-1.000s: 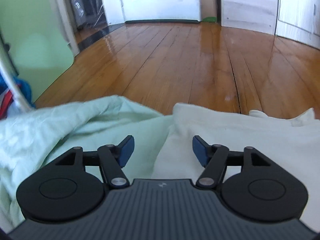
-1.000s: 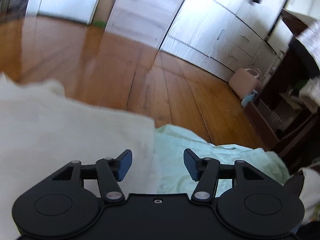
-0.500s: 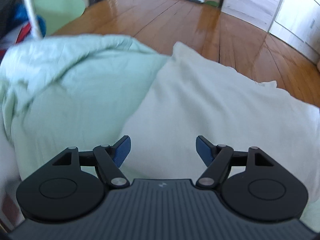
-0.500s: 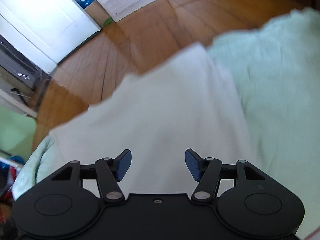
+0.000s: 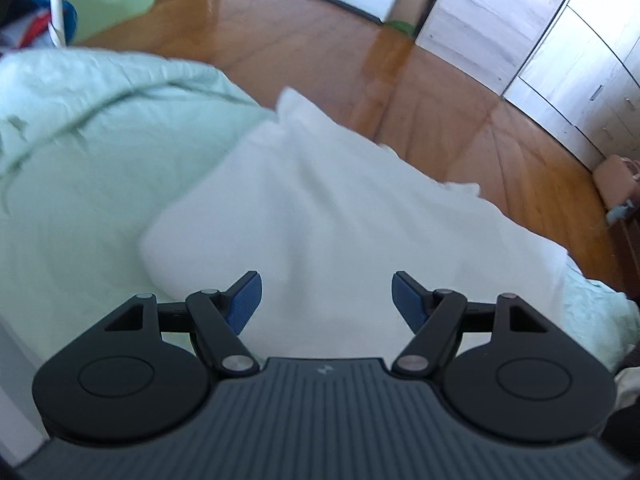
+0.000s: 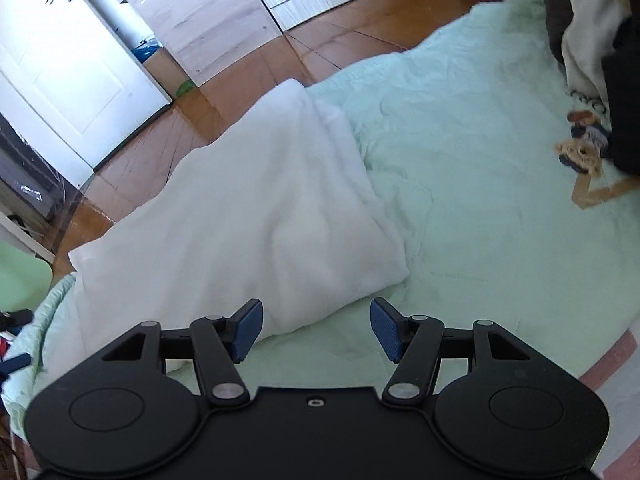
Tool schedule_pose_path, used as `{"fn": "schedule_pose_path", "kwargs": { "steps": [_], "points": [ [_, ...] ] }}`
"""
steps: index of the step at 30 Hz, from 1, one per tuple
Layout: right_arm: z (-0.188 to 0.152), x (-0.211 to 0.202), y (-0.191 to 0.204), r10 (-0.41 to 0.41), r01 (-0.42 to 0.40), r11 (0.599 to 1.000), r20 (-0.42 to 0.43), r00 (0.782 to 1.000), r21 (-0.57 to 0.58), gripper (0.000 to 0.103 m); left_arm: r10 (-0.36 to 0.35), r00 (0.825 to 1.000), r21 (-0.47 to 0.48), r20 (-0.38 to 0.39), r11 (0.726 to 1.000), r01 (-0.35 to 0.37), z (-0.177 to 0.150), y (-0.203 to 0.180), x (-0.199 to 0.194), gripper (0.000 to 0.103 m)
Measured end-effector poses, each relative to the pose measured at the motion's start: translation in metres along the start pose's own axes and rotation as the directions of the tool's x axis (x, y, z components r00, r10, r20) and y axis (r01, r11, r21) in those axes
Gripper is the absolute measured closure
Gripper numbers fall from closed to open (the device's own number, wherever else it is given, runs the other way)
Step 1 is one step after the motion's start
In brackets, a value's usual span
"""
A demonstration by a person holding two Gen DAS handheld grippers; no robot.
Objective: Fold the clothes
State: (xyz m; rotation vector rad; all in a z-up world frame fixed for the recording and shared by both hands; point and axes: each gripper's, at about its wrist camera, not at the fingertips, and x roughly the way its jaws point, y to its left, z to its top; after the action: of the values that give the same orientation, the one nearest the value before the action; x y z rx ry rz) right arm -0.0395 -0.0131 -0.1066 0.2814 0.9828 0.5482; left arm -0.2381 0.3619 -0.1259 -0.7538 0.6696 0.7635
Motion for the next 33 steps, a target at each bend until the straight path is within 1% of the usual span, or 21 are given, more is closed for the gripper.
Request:
{"fn": "schedule_pose_path", "kwargs": {
  "steps": [1, 3, 4, 5, 6, 8, 12, 15, 18, 21, 23, 24, 25, 26, 27, 28, 29, 30, 31, 32, 33],
  "points": [
    [-0.003, 0.0, -0.001, -0.009, 0.009, 1.0, 0.022, 1.0, 0.004, 0.038, -0.007, 1.0, -0.035, -0.006, 0.999, 0.007, -0.004, 0.006, 0.002, 0.031],
    [-0.011, -0.003, -0.003, -0.025, 0.025, 1.0, 0.092, 0.995, 0.0, 0.038, -0.039, 0.999, -0.053, -0.026, 0.998, 0.038, -0.014, 0.02, 0.013, 0.031],
    [-0.015, -0.006, -0.001, -0.017, 0.019, 1.0, 0.126, 0.992, -0.018, 0.038, -0.015, 1.0, -0.05, -0.025, 0.999, 0.014, -0.018, 0.028, 0.018, 0.031],
    [-0.018, -0.006, 0.0, -0.006, 0.01, 1.0, 0.14, 0.99, -0.027, 0.038, 0.021, 1.0, -0.049, -0.011, 0.999, -0.022, -0.022, 0.036, 0.022, 0.031],
    [-0.02, -0.004, -0.001, 0.006, -0.002, 1.0, 0.14, 0.99, -0.029, 0.038, 0.04, 0.999, -0.055, 0.006, 0.998, -0.039, -0.025, 0.045, 0.026, 0.031],
    [-0.022, 0.006, -0.01, 0.035, -0.036, 0.999, 0.105, 0.994, 0.011, 0.038, 0.074, 0.997, -0.065, 0.032, 0.995, -0.072, -0.029, 0.061, 0.032, 0.031],
    [-0.027, 0.039, -0.03, 0.07, -0.069, 0.99, -0.011, 0.997, 0.125, 0.038, 0.151, 0.987, -0.081, 0.06, 0.986, -0.146, -0.035, 0.091, 0.042, 0.031],
    [-0.026, 0.058, -0.039, 0.082, -0.074, 0.98, -0.041, 0.996, 0.184, 0.038, 0.203, 0.979, -0.119, 0.022, 0.973, -0.199, -0.036, 0.115, 0.053, 0.031],
    [-0.02, 0.062, -0.039, 0.111, -0.107, 0.978, -0.012, 0.994, 0.177, 0.037, 0.16, 0.987, -0.203, 0.0, 0.967, -0.156, -0.034, 0.134, 0.059, 0.031],
    [-0.021, 0.057, -0.03, 0.075, -0.083, 0.988, 0.068, 0.995, 0.129, 0.036, 0.115, 0.993, -0.273, 0.029, 0.956, -0.103, -0.03, 0.146, 0.051, 0.031],
    [-0.023, 0.06, -0.032, 0.08, -0.096, 0.98, 0.099, 0.992, 0.175, 0.035, 0.061, 0.996, -0.337, 0.059, 0.941, -0.037, -0.029, 0.154, 0.043, 0.031],
    [-0.023, 0.062, -0.035, 0.078, -0.1, 0.973, 0.107, 0.991, 0.21, 0.033, 0.038, 0.997, -0.348, 0.068, 0.938, -0.012, -0.028, 0.156, 0.041, 0.031],
    [-0.023, 0.068, -0.039, 0.07, -0.095, 0.963, 0.107, 0.992, 0.25, 0.028, 0.016, 0.997, -0.354, 0.076, 0.935, 0.011, -0.028, 0.156, 0.039, 0.031],
    [-0.021, 0.076, -0.042, 0.075, -0.106, 0.954, 0.119, 0.99, 0.282, 0.021, 0.01, 0.997, -0.339, 0.073, 0.941, 0.016, -0.026, 0.155, 0.042, 0.031],
    [-0.019, 0.084, -0.045, 0.091, -0.132, 0.943, 0.145, 0.985, 0.305, 0.016, 0.006, 0.998, -0.319, 0.068, 0.947, 0.016, -0.024, 0.153, 0.046, 0.031],
    [-0.015, 0.089, -0.042, 0.082, -0.125, 0.946, 0.15, 0.985, 0.301, 0.012, 0.017, 0.998, -0.306, 0.053, 0.952, 0.0, -0.022, 0.151, 0.05, 0.031],
    [-0.008, 0.091, -0.036, 0.055, -0.092, 0.957, 0.139, 0.989, 0.275, 0.016, 0.026, 0.999, -0.303, 0.038, 0.953, -0.013, -0.021, 0.15, 0.056, 0.031],
    [-0.002, 0.093, -0.029, 0.027, -0.059, 0.967, 0.129, 0.991, 0.248, 0.027, 0.025, 0.999, -0.307, 0.031, 0.951, -0.014, -0.021, 0.149, 0.06, 0.031],
    [0.004, 0.094, -0.022, -0.001, -0.026, 0.975, 0.12, 0.993, 0.221, 0.068, 0.023, 0.999, -0.313, 0.03, 0.95, -0.012, -0.022, 0.149, 0.062, 0.031],
    [0.008, 0.09, -0.017, -0.017, -0.009, 0.982, 0.136, 0.991, 0.19, 0.086, 0.028, 0.999, -0.31, 0.028, 0.95, -0.017, -0.023, 0.149, 0.063, 0.031],
    [0.008, 0.081, -0.013, -0.023, -0.004, 0.988, 0.171, 0.985, 0.156, 0.087, 0.033, 0.999, -0.306, 0.026, 0.952, -0.024, -0.023, 0.149, 0.064, 0.031]
  ]
}}
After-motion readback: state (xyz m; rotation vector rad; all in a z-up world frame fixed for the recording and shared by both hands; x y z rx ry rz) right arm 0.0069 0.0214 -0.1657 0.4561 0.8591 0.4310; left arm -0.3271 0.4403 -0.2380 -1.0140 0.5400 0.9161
